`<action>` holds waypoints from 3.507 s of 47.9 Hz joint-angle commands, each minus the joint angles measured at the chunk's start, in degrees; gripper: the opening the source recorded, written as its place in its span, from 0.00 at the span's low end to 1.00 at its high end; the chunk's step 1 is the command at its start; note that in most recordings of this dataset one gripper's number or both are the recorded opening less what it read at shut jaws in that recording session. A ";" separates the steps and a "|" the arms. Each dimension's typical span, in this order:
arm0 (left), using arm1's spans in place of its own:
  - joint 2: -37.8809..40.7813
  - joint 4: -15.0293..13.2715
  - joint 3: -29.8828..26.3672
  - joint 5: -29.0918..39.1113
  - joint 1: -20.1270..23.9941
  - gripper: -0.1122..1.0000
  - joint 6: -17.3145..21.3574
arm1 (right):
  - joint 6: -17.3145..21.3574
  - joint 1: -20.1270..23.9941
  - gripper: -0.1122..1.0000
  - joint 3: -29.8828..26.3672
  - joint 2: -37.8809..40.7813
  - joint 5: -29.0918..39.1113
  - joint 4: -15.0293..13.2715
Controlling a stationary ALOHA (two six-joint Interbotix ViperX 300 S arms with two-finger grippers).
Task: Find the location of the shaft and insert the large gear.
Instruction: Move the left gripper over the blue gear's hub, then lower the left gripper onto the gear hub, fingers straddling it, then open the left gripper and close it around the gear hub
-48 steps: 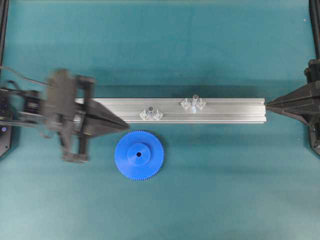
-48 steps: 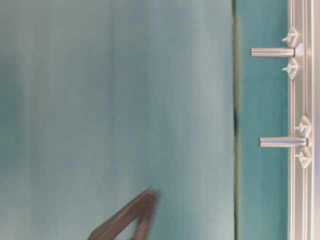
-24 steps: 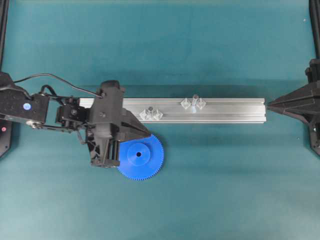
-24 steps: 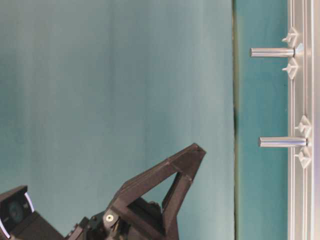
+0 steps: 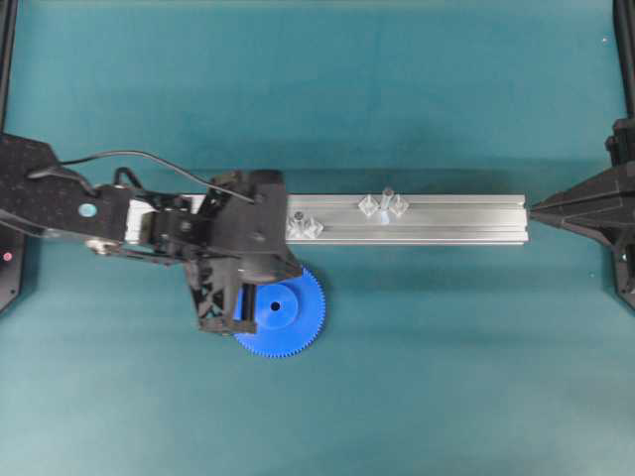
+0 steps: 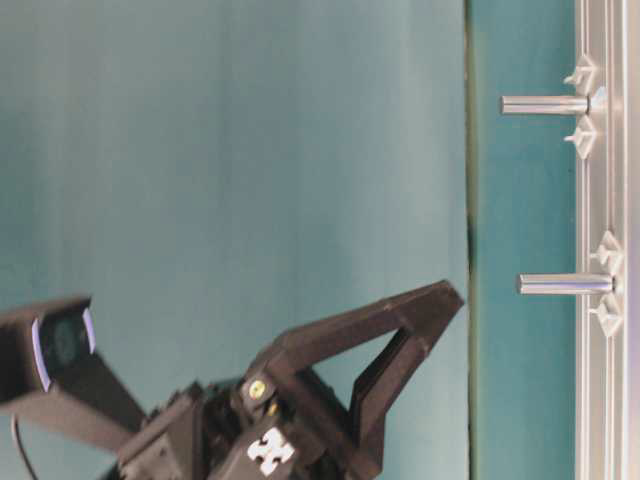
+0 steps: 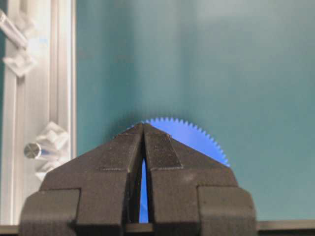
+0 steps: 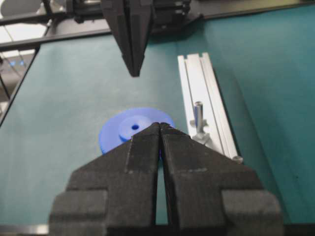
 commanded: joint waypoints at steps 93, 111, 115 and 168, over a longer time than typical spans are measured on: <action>15.56 0.09 -13.97 26.19 -3.43 0.11 3.43 | 1.58 0.09 0.13 0.53 -0.18 -0.26 0.09; 15.91 0.09 -14.06 25.93 -3.43 0.11 3.43 | 1.58 -0.09 0.13 0.88 -0.18 -0.26 0.09; 15.91 0.18 -14.33 25.93 -3.34 0.11 3.34 | 1.58 -0.26 0.13 0.88 -0.26 -0.26 0.18; 17.75 0.26 -14.33 25.84 -3.34 0.93 -1.41 | 1.58 -0.35 0.13 1.23 -1.23 1.76 0.09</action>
